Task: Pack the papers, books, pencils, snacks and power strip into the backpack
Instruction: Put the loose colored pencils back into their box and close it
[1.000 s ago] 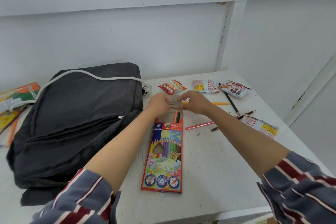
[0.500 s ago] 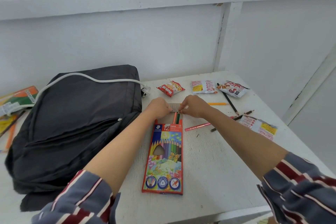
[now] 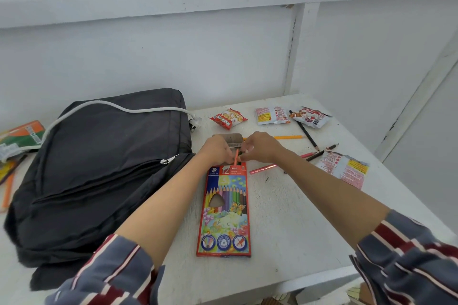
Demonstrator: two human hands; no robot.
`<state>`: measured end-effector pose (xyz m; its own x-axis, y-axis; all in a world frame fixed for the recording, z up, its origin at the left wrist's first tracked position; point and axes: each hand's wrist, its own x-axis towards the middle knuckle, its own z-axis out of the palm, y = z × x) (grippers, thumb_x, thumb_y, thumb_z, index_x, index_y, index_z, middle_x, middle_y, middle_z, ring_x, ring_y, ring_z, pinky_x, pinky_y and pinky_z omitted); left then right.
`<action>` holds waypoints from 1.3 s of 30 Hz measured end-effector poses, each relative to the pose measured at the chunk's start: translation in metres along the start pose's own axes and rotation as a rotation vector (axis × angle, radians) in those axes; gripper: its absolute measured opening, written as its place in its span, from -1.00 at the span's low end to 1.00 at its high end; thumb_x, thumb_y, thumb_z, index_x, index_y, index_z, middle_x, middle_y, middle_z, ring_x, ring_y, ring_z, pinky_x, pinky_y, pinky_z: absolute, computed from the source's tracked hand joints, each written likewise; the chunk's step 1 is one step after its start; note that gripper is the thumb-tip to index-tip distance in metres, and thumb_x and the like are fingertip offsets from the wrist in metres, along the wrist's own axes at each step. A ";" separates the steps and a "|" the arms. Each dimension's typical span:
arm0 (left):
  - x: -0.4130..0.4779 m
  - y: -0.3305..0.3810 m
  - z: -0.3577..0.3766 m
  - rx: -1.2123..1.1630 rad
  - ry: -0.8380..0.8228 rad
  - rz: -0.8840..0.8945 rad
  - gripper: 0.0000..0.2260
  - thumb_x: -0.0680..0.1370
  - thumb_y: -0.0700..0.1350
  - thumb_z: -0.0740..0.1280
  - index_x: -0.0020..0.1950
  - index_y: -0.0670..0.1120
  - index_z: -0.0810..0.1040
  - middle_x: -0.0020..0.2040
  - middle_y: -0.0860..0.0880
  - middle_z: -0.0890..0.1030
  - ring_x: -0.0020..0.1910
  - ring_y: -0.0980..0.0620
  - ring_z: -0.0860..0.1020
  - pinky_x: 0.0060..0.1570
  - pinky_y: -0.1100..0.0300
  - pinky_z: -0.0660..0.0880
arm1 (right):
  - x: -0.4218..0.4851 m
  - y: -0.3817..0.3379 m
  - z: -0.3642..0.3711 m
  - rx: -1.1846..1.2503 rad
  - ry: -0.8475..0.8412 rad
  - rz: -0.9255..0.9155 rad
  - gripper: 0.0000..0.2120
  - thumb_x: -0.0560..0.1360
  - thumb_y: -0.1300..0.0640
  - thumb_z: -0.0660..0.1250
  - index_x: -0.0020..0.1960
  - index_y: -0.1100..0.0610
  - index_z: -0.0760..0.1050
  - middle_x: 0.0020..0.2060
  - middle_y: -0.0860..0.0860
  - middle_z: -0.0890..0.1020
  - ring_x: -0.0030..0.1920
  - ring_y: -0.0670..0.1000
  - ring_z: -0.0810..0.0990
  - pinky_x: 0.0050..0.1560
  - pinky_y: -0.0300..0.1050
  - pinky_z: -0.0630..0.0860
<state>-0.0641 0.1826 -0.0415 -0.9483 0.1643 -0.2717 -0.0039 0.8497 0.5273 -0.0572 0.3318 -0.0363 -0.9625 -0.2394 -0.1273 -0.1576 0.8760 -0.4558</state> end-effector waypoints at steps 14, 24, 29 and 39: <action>-0.007 0.008 -0.005 0.021 -0.118 -0.042 -0.72 0.43 -0.11 0.43 0.07 -0.23 0.58 0.01 -0.13 0.64 -0.13 0.00 0.56 -0.23 0.25 0.47 | -0.001 -0.009 0.005 0.109 -0.005 0.048 -0.65 0.36 0.17 0.47 0.11 0.25 0.59 0.06 0.13 0.63 0.06 0.09 0.58 0.04 -0.06 0.49; -0.009 0.003 -0.011 -0.107 0.017 0.042 -0.67 0.37 -0.37 0.44 0.11 -0.16 0.60 0.10 -0.23 0.58 0.10 -0.17 0.54 0.00 0.14 0.45 | 0.001 -0.007 0.005 0.104 -0.026 -0.035 -0.54 0.34 0.08 0.50 0.21 0.14 0.55 0.02 0.02 0.59 -0.08 -0.06 0.45 -0.25 -0.26 0.33; -0.008 0.001 -0.010 -0.122 -0.014 0.035 -0.56 0.36 -0.38 0.45 0.20 -0.13 0.55 0.24 -0.23 0.52 0.23 -0.20 0.48 0.09 0.09 0.44 | 0.002 -0.004 0.000 0.079 -0.076 -0.030 -0.61 0.36 0.06 0.49 0.16 0.14 0.58 -0.06 0.00 0.59 -0.06 -0.01 0.50 -0.15 -0.24 0.38; -0.006 0.001 -0.009 -0.151 -0.006 0.023 -0.57 0.33 -0.36 0.47 0.17 -0.12 0.57 0.24 -0.23 0.51 0.21 -0.19 0.48 0.03 0.11 0.44 | 0.005 -0.003 0.003 -0.006 -0.052 -0.033 -0.57 0.35 -0.03 0.49 0.17 0.06 0.56 0.15 0.04 0.53 0.11 0.02 0.49 -0.01 -0.17 0.37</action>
<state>-0.0613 0.1775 -0.0319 -0.9468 0.1858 -0.2629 -0.0306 0.7610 0.6480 -0.0605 0.3272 -0.0382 -0.9440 -0.2899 -0.1578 -0.1909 0.8696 -0.4554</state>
